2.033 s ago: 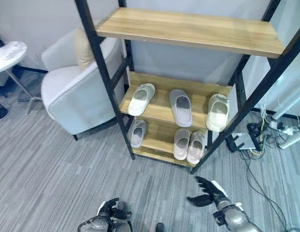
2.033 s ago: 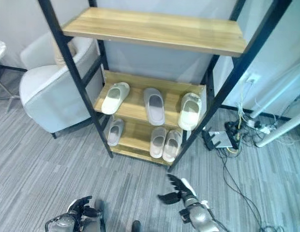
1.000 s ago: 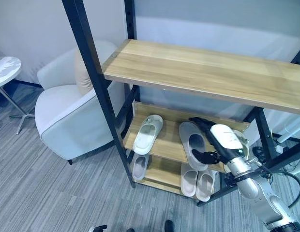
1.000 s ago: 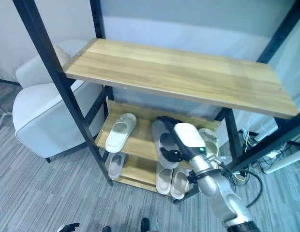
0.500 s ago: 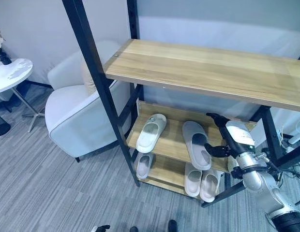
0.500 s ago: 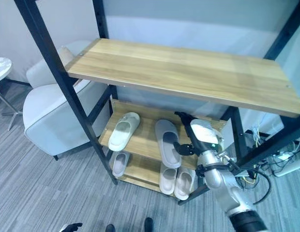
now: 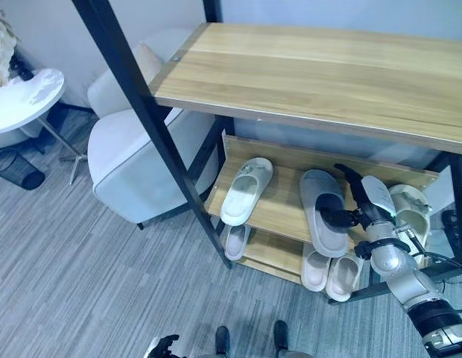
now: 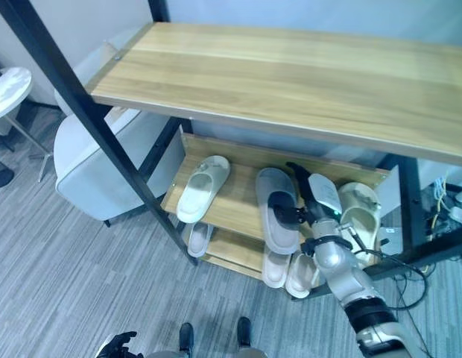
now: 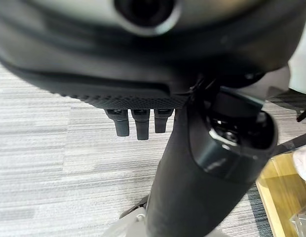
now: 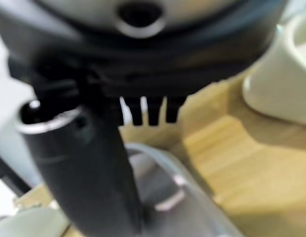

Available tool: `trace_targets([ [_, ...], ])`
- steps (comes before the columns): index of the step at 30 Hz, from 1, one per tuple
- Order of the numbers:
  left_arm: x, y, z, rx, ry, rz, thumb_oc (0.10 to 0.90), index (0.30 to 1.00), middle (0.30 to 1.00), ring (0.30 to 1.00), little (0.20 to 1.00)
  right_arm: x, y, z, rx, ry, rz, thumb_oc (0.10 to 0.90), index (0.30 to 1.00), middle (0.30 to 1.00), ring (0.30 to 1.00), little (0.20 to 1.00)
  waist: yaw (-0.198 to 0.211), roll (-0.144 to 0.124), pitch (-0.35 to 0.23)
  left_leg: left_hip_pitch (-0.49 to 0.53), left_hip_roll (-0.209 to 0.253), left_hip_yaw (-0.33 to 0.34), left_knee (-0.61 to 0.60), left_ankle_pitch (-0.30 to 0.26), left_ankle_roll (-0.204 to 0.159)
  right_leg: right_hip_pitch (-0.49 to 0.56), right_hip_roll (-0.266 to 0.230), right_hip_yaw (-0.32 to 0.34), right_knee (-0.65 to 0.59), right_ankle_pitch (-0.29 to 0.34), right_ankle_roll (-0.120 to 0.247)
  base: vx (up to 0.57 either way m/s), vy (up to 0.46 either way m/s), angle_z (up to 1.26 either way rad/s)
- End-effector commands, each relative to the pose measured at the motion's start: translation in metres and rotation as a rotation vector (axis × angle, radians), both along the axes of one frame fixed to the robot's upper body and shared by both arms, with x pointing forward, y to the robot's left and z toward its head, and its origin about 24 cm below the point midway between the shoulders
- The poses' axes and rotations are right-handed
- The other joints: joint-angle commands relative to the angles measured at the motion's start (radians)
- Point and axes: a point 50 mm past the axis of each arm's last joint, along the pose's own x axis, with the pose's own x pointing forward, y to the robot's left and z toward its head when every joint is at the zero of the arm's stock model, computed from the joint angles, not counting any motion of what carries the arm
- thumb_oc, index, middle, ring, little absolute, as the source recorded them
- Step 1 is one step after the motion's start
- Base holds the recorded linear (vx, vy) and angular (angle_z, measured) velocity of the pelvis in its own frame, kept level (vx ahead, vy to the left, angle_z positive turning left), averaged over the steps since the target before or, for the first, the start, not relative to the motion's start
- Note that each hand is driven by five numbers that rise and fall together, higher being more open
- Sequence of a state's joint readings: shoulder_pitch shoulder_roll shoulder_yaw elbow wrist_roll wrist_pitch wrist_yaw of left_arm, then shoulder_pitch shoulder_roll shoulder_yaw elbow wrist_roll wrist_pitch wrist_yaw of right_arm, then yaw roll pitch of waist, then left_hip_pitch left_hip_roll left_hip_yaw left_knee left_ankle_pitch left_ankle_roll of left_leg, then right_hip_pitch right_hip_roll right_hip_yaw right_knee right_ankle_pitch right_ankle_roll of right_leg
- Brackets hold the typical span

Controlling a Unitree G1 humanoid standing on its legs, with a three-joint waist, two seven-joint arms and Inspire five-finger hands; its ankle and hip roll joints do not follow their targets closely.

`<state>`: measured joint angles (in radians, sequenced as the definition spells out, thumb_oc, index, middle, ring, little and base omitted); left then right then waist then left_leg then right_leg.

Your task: Arrange the slippers neatly on the shoe rack.

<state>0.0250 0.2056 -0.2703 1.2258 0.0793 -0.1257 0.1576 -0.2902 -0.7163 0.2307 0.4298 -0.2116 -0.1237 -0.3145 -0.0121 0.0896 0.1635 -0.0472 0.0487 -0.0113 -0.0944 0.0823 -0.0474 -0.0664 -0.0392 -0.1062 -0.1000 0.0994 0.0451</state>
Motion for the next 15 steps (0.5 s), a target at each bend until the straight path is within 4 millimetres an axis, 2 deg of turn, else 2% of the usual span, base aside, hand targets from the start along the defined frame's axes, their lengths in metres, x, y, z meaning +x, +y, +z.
trace_targets([
  [1,0.022,0.011,0.007,0.057,-0.056,-0.069,0.8,0.9,0.9,0.9,0.9,0.032,0.007,0.061,0.11,-0.291,-0.009,0.538,0.507,0.507,0.507,0.507,0.027,-0.059,0.02,0.061,-0.03,0.051,0.007,-0.114,0.003,0.072,-0.035,0.024,0.013,-0.136,0.071,0.0,0.0,0.0],
  [2,0.022,0.012,0.007,0.057,-0.057,-0.069,0.8,0.9,0.9,0.9,0.9,0.032,0.008,0.061,0.11,-0.292,-0.009,0.538,0.507,0.507,0.507,0.507,0.027,-0.059,0.02,0.06,-0.03,0.051,0.007,-0.114,0.003,0.072,-0.035,0.024,0.013,-0.136,0.071,0.0,0.0,0.0],
  [4,0.023,0.011,0.008,0.062,-0.061,-0.067,0.8,0.9,0.9,0.9,0.9,0.035,0.005,0.055,0.166,-0.276,-0.042,0.439,0.359,0.359,0.359,0.359,0.032,-0.062,0.022,0.06,-0.03,0.047,0.007,-0.114,0.003,0.073,-0.036,0.022,0.013,-0.137,0.07,0.0,0.005,0.02],
  [6,0.023,0.011,0.007,0.065,-0.058,-0.063,0.8,0.9,0.9,0.9,0.9,0.036,0.005,0.053,0.192,-0.272,-0.048,0.4,0.3,0.3,0.3,0.3,0.032,-0.062,0.022,0.062,-0.031,0.047,0.007,-0.115,0.003,0.074,-0.036,0.022,0.013,-0.137,0.07,0.01,0.011,0.04],
  [12,0.014,0.012,0.004,0.079,-0.022,-0.047,0.8,0.9,0.9,0.9,0.9,0.031,0.005,0.044,0.317,-0.274,-0.066,0.4,0.3,0.3,0.3,0.3,0.03,-0.065,0.016,0.069,-0.034,0.043,0.007,-0.12,0.004,0.086,-0.039,0.019,0.013,-0.138,0.071,0.01,0.015,0.02],
  [13,0.009,0.013,0.003,0.087,-0.001,-0.043,0.8,0.9,0.9,0.9,0.9,0.026,0.01,0.038,0.433,-0.276,-0.047,0.4,0.3,0.3,0.3,0.3,0.027,-0.067,0.012,0.075,-0.035,0.043,0.007,-0.123,0.005,0.093,-0.039,0.019,0.013,-0.139,0.071,0.01,0.039,0.04],
  [15,0.004,0.013,0.001,0.089,0.022,-0.042,0.8,0.9,0.9,0.9,0.9,0.022,0.015,0.036,0.545,-0.3,-0.03,0.4,0.3,0.3,0.3,0.3,0.021,-0.069,0.005,0.081,-0.035,0.045,0.007,-0.125,0.006,0.098,-0.04,0.021,0.013,-0.139,0.072,0.01,0.041,0.03],
])
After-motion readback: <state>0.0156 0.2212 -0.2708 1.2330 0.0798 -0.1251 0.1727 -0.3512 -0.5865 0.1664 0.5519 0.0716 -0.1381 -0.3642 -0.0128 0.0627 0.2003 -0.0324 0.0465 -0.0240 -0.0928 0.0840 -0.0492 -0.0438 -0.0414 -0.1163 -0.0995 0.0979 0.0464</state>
